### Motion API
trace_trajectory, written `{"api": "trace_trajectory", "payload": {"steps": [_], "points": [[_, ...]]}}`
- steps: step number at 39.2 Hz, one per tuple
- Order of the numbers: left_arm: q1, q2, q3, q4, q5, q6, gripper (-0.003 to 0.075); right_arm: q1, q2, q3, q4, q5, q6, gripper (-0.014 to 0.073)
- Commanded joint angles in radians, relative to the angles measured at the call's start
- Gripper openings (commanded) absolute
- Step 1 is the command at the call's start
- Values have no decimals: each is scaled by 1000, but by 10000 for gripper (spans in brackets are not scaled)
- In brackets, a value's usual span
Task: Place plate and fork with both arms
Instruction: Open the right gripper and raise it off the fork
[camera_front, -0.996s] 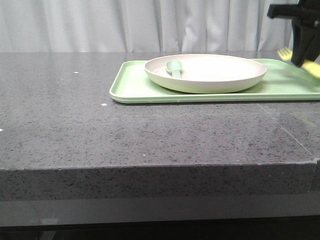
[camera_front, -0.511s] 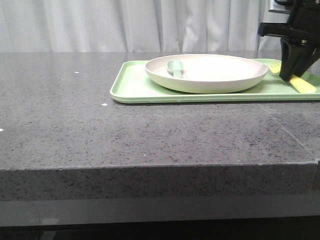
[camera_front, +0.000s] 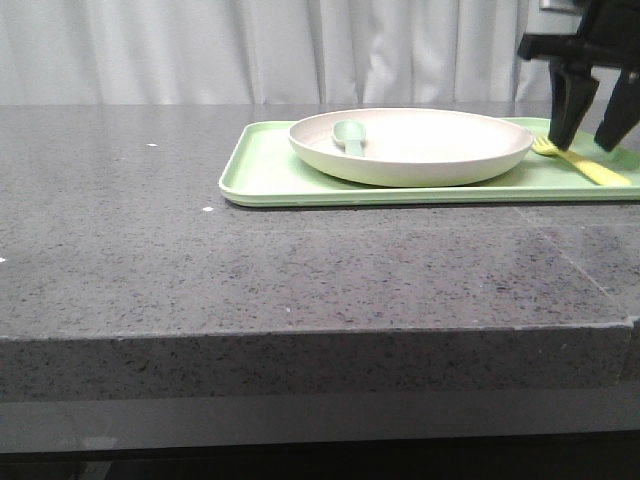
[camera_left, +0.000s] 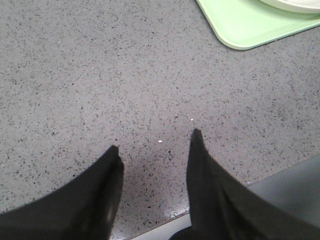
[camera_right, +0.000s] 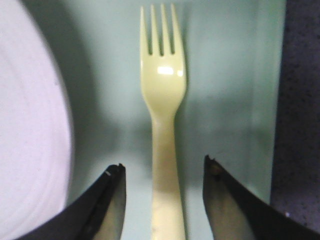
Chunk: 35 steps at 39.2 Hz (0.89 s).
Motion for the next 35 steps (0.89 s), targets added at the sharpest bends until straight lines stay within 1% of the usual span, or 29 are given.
{"api": "trace_trajectory", "payload": {"steps": [1, 7, 14, 23, 35], "points": [[2, -5, -26, -17, -41, -3, 305, 10, -132, -28, 9, -7, -9, 394], [2, -5, -26, -17, -29, -3, 305, 66, -251, 23, -2, -9, -51, 394], [2, -5, -26, -17, -23, -3, 305, 137, -458, 187, -59, -46, -53, 394], [2, -5, -26, -17, -23, -3, 305, 147, -688, 402, -78, -97, -53, 394], [2, -5, -26, -17, -23, -3, 305, 147, -994, 673, -88, -221, -53, 394]]}}
